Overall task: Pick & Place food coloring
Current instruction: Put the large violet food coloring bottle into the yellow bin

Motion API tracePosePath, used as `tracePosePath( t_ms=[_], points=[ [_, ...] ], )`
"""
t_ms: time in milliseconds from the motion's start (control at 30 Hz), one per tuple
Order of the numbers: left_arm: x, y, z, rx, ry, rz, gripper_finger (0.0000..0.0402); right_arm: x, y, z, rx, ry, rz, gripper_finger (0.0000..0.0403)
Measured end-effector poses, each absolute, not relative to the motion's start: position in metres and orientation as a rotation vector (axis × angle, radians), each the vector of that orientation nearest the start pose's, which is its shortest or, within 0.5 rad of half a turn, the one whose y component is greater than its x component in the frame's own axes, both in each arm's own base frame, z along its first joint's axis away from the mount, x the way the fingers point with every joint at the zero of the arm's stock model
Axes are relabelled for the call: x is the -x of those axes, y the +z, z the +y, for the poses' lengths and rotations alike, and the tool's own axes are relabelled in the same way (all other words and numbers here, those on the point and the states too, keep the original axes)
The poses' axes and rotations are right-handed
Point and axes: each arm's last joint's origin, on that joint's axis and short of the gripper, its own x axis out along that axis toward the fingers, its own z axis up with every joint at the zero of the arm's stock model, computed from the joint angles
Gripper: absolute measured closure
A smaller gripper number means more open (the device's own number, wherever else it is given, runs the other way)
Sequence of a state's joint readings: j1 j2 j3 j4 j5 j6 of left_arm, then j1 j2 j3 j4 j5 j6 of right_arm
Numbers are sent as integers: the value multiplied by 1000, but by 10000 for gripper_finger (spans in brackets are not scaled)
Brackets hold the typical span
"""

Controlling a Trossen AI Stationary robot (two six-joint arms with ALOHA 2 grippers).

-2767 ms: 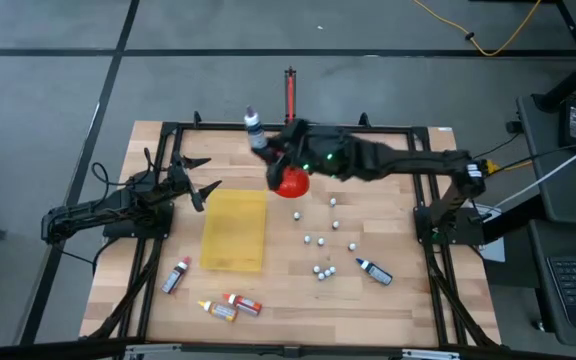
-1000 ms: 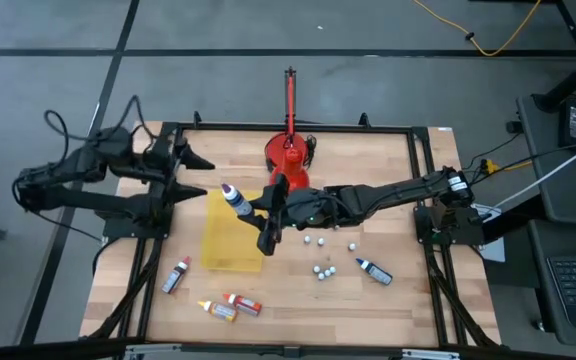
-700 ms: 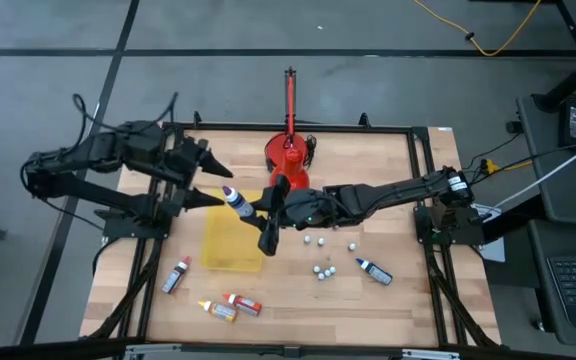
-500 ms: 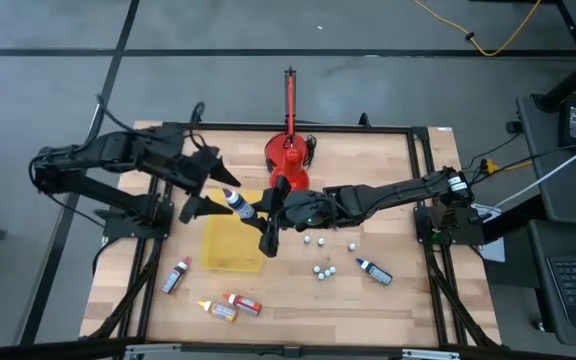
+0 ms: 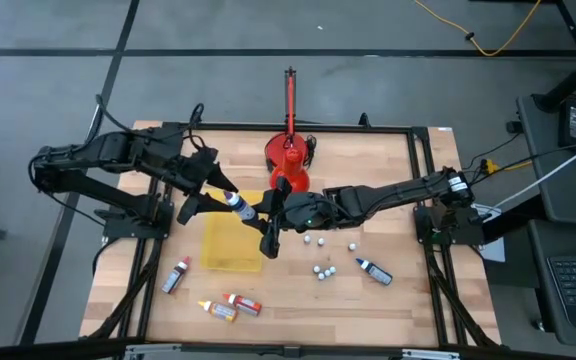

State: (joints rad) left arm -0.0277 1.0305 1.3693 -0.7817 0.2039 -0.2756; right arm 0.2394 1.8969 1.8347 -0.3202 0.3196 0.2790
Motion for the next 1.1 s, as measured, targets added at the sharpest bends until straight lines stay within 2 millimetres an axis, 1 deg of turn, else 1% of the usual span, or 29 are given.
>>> tracePosePath(
  t_ms=[200, 367, 633, 700, 933, 1100],
  points=[
    [-181, 427, -11, 318, -166, 466, 197, -431, 363, 96, -171, -129, 352, 275],
    [-183, 427, -15, 313, -189, 475, 227, -431, 363, 96, -172, -127, 352, 275],
    [-184, 430, -16, 296, -195, 433, 286, -430, 364, 96, -180, -130, 342, 275],
    [-184, 430, -16, 290, -196, 434, 290, -430, 364, 96, -183, -131, 342, 270],
    [-184, 430, -16, 289, -199, 430, 290, -431, 364, 96, -195, -130, 343, 224],
    [-184, 430, -16, 290, -201, 432, 290, -431, 364, 96, -178, -127, 345, 208]
  ],
)
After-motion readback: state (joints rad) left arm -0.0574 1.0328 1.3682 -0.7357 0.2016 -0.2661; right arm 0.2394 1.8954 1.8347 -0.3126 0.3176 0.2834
